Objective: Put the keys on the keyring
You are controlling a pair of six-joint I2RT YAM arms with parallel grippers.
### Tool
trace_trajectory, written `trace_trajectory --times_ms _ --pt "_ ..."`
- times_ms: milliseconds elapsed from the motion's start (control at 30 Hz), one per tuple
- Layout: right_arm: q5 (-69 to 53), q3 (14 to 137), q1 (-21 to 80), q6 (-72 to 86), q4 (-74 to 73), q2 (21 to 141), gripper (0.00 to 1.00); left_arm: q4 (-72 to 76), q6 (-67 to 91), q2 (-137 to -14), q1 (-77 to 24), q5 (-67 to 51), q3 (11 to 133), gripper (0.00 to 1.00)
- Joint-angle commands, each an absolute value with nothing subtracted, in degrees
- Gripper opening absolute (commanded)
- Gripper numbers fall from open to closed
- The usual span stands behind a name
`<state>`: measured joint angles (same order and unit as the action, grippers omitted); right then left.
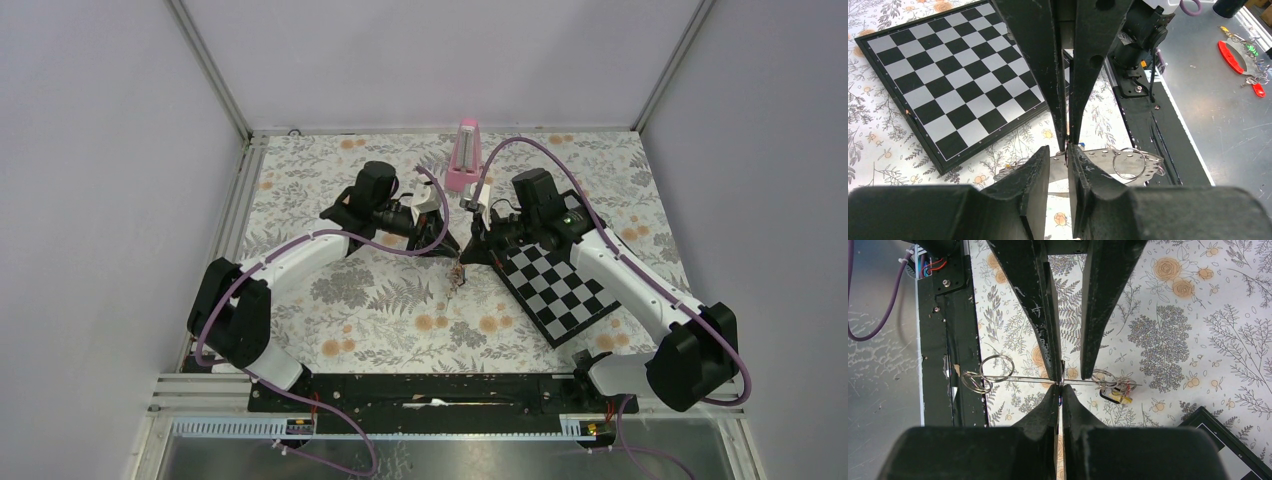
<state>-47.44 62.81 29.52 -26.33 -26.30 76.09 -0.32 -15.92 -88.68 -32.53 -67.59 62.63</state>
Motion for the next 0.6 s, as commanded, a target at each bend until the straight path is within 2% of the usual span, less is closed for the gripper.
trace_trajectory --times_ms 0,100,167,267,367,567 --pt "-48.61 63.38 29.96 -26.21 -24.09 74.95 0.0 2.48 -15.82 -87.86 -32.78 -68.9 62.76 0.22" --pt "-48.52 63.38 29.97 -26.04 -23.79 74.8 0.0 2.52 -15.74 -88.24 -32.78 -69.23 62.72 0.12" --pt "-48.43 63.37 29.99 -25.85 -23.63 74.77 0.0 2.55 -15.75 -88.5 -32.85 -69.62 62.75 0.02" --pt "-47.87 63.33 29.91 -25.22 -23.28 74.56 0.01 2.98 -14.86 -88.6 -32.81 -70.21 62.64 0.0" --pt "-45.94 63.02 29.81 -24.17 -22.17 73.74 0.15 11.69 -6.58 -87.63 -32.51 -70.3 59.64 0.0" --pt "-45.26 62.86 27.91 -22.56 -20.92 71.09 0.36 50.88 26.57 -87.57 -30.32 -69.21 51.0 0.0"
